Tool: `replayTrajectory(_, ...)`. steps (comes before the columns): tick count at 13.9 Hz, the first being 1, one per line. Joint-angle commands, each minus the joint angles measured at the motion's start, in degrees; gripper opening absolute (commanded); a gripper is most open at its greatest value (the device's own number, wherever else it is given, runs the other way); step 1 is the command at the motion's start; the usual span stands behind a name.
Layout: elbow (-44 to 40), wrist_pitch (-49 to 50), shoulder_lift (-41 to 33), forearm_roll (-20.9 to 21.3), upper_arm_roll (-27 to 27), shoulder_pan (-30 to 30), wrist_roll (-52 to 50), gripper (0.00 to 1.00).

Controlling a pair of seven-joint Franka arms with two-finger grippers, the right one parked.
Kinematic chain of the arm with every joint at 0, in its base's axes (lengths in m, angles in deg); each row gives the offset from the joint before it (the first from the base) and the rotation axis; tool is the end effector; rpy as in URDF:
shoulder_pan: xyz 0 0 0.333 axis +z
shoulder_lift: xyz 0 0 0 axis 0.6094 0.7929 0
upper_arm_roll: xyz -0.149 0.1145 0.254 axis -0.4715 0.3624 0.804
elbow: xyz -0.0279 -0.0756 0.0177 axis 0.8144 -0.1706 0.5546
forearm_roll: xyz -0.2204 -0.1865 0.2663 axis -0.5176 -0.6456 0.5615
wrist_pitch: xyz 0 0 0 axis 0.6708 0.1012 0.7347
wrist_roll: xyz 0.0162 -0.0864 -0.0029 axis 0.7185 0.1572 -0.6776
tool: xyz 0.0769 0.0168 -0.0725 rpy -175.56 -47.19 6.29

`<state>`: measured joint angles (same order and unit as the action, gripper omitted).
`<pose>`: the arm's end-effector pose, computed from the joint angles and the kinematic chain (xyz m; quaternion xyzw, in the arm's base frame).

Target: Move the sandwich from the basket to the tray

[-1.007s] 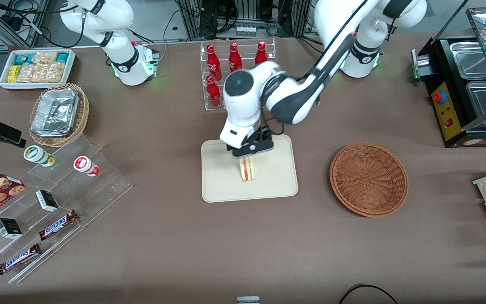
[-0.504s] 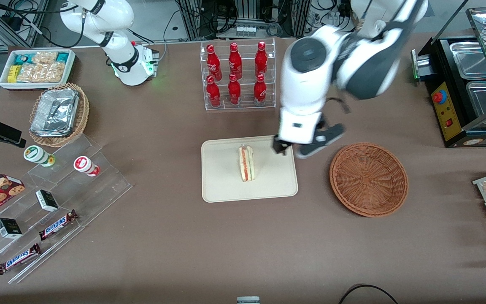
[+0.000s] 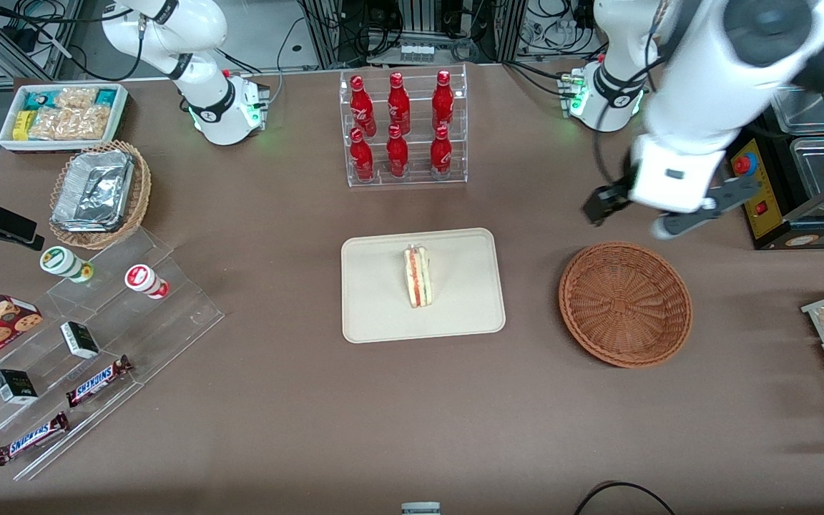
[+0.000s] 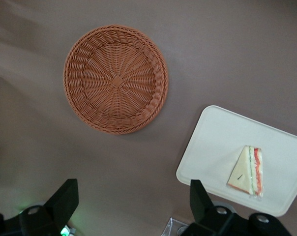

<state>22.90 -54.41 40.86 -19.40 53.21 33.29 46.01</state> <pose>0.5384 -0.1858 0.6143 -0.9801 -0.1958 0.0289 0.0169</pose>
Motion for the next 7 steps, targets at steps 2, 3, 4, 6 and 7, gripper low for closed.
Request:
replayTrajectory(2,1.6,3.9,-4.6,-5.3,3.9,6.3,16.5,1.0)
replayTrajectory(3,1.6,5.2,-5.7,-5.5,6.9,5.8,20.0,1.0)
replayTrajectory(4,1.4,7.0,-6.5,-6.0,9.5,4.8,24.3,1.0)
replayTrajectory(6,1.1,8.6,-6.4,-5.8,12.9,4.2,29.2,1.0)
replayTrajectory(7,0.3,8.5,-5.9,-5.1,13.0,4.0,29.6,1.0)
